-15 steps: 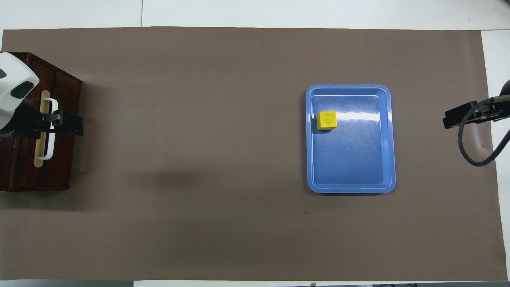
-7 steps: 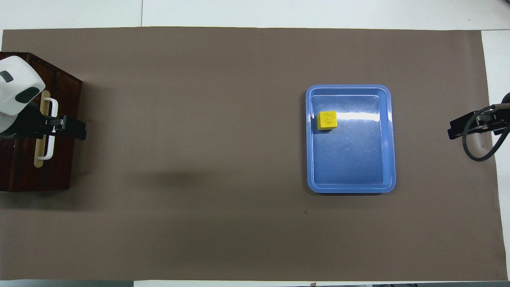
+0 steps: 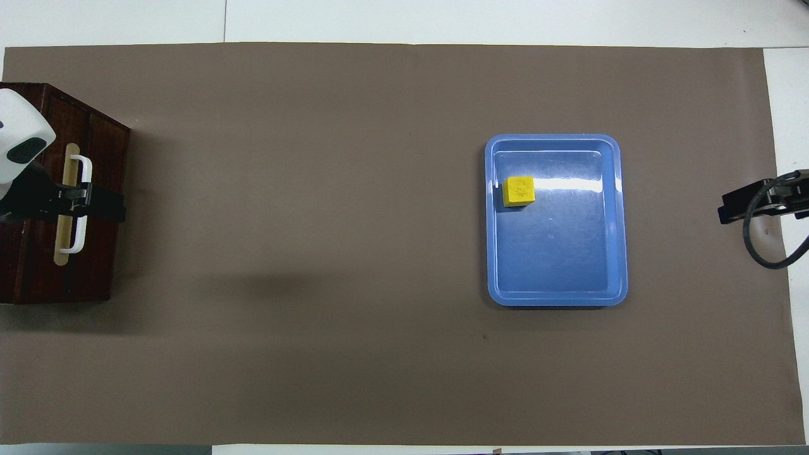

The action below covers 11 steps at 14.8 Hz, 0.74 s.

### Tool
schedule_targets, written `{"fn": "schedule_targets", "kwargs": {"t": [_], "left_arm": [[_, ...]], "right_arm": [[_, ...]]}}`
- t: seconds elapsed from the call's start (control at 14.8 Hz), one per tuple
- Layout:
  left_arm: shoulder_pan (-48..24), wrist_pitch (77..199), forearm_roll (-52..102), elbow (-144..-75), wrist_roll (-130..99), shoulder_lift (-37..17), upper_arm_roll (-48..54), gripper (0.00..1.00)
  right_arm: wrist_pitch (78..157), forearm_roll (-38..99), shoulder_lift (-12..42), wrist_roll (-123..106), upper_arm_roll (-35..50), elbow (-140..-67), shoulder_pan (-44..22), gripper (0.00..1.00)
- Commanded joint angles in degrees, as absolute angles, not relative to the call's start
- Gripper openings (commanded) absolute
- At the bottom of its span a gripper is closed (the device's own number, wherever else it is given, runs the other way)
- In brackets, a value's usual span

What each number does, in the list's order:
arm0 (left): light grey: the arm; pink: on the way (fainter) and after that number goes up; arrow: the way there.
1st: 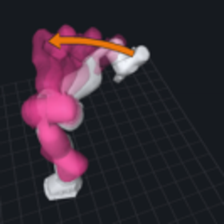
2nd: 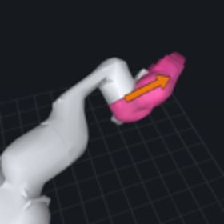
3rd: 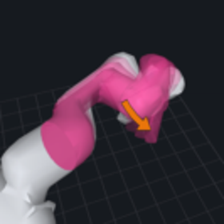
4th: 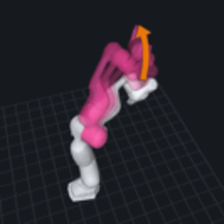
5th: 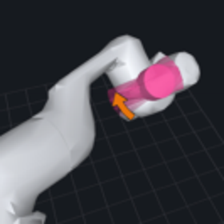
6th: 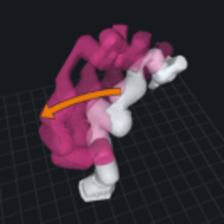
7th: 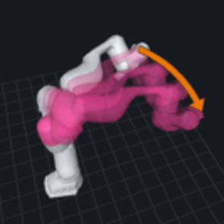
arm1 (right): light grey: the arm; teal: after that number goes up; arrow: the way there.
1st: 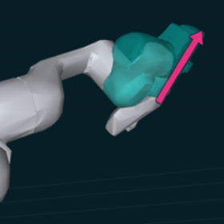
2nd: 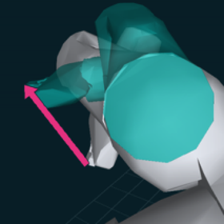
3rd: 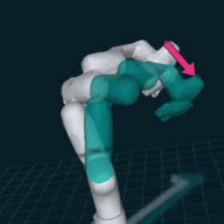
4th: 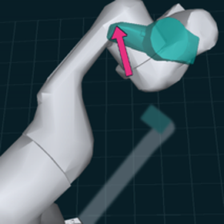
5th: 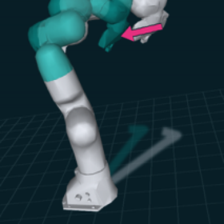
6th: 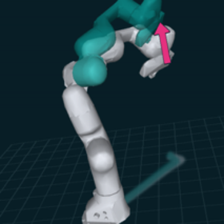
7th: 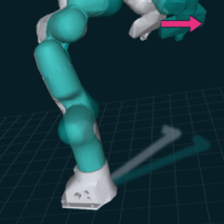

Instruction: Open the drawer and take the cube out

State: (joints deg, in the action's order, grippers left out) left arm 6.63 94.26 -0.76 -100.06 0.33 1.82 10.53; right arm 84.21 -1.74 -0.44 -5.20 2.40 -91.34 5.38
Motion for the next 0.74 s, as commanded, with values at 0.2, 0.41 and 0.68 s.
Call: {"fn": "schedule_targets", "kwargs": {"t": [0.2, 0.41, 0.68], "left_arm": [[7.1, 93.8, 0.0, -100.8, 0.7, 3.2, 10.5, 1.00], [7.2, 93.8, 0.0, -100.8, 0.7, 3.2, 10.5, 1.00], [7.2, 93.9, 0.0, -100.8, 0.7, 3.2, 10.5, 1.00]], "right_arm": [[84.1, -2.8, -1.4, -4.1, 2.9, -92.8, 5.4, 1.00], [83.9, -2.9, -1.4, -4.1, 2.9, -92.6, 5.5, 1.00], [84.0, -2.9, -1.3, -4.2, 2.9, -92.5, 5.9, 1.00]]}}
